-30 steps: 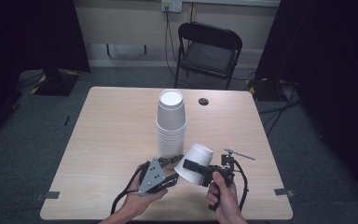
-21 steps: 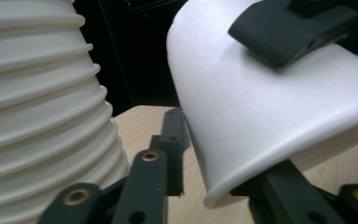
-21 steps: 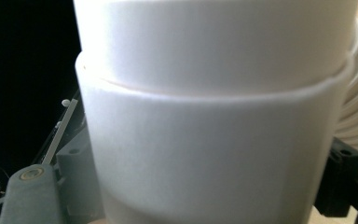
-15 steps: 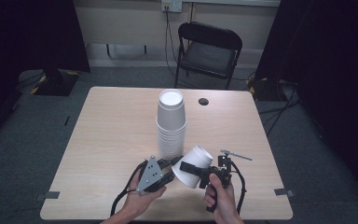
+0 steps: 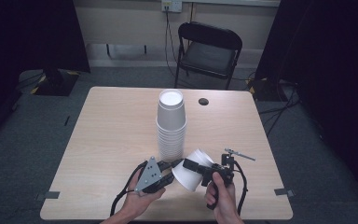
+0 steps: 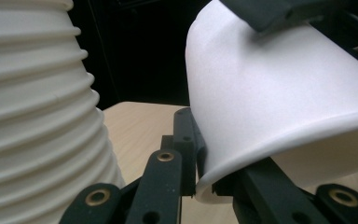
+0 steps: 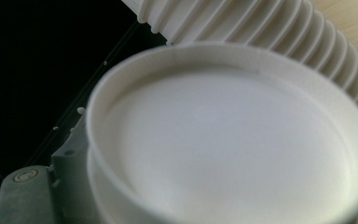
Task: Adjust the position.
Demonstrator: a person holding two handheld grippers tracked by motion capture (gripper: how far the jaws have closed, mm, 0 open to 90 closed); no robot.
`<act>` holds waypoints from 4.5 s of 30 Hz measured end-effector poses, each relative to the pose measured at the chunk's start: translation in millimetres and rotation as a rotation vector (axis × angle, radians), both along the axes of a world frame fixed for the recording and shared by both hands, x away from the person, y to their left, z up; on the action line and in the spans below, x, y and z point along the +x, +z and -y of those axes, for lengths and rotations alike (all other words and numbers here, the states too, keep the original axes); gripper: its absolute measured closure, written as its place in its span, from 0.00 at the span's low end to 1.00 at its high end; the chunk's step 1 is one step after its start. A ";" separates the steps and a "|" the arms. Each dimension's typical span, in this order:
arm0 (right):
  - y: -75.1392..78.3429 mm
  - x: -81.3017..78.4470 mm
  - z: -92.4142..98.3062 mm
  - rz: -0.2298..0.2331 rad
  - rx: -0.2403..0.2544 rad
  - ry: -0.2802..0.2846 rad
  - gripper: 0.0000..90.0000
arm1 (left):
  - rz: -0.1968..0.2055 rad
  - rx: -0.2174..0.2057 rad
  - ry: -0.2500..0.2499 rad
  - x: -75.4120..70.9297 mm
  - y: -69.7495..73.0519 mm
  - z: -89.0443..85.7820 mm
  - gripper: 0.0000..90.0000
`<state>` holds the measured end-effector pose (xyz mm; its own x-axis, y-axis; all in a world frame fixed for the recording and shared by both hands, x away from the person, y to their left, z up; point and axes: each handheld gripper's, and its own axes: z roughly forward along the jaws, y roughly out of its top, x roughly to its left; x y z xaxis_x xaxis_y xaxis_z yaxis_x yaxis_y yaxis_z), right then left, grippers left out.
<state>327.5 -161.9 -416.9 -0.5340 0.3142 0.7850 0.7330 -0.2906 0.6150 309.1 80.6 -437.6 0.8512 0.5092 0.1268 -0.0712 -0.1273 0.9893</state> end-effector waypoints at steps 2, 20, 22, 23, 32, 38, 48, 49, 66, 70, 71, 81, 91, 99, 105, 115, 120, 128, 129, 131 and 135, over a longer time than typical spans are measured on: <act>0.1 1.0 2.6 0.002 -0.002 -0.014 0.16 | -0.011 0.004 -0.007 -0.7 0.2 -0.4 0.93; 6.4 5.6 13.6 0.083 -0.052 -0.058 0.16 | -0.224 0.082 -0.031 2.1 7.3 -20.4 0.93; 7.3 5.7 14.3 0.103 -0.077 -0.062 0.16 | -0.246 0.092 -0.042 3.1 8.5 -21.8 0.93; 7.3 5.7 14.3 0.103 -0.077 -0.062 0.16 | -0.246 0.092 -0.042 3.1 8.5 -21.8 0.93; 12.0 3.8 24.6 0.200 -0.175 -0.070 0.16 | -0.365 0.158 -0.074 10.0 12.1 -29.3 0.92; 15.5 -1.5 24.5 0.266 -0.258 -0.034 0.16 | -0.411 0.198 -0.081 13.2 13.5 -30.9 0.92; 18.5 -13.5 14.9 0.391 -0.405 0.071 0.16 | -0.470 0.215 -0.086 19.2 15.4 -31.3 0.98; 18.5 -13.5 14.9 0.391 -0.405 0.071 0.16 | -0.470 0.215 -0.086 19.2 15.4 -31.3 0.98; 21.2 -31.7 -2.1 0.581 -0.637 0.225 0.16 | -0.574 0.252 -0.097 27.4 19.4 -31.6 0.98; 19.7 -32.7 -6.7 0.616 -0.677 0.248 0.16 | -0.602 0.252 -0.097 29.9 18.5 -31.4 0.98; 19.7 -32.7 -6.7 0.616 -0.677 0.248 0.16 | -0.602 0.252 -0.097 29.9 18.5 -31.4 0.98; 15.4 -35.4 -18.0 0.692 -0.788 0.311 0.16 | -0.631 0.272 -0.098 31.0 20.1 -30.0 0.98; 10.9 -37.9 -30.4 0.790 -0.908 0.355 0.14 | -0.669 0.282 -0.093 35.2 21.2 -28.2 0.98; 8.2 -38.6 -38.9 0.847 -0.974 0.379 0.12 | -0.706 0.294 -0.099 37.1 20.9 -23.8 0.98; 3.7 -39.5 -48.2 0.901 -1.021 0.384 0.10 | -0.716 0.303 -0.104 37.7 21.5 -18.8 0.98; 0.6 -36.6 -57.8 0.909 -1.059 0.395 0.11 | -0.757 0.310 -0.110 40.4 19.9 -16.2 0.98; -0.3 -35.9 -63.1 0.917 -1.061 0.399 0.11 | -0.764 0.310 -0.105 40.5 19.5 -15.1 0.98; -3.2 -36.4 -65.1 0.926 -1.074 0.395 0.13 | -0.773 0.314 -0.106 41.6 18.0 -15.5 0.98; -3.2 -36.4 -65.1 0.926 -1.074 0.395 0.13 | -0.773 0.314 -0.106 41.6 18.0 -15.5 0.98; -3.4 -37.0 -64.5 0.937 -1.078 0.389 0.14 | -0.773 0.305 -0.105 41.4 17.8 -15.0 0.98; -4.7 -37.6 -62.9 0.941 -1.071 0.374 0.14 | -0.766 0.297 -0.104 41.1 17.2 -14.7 0.97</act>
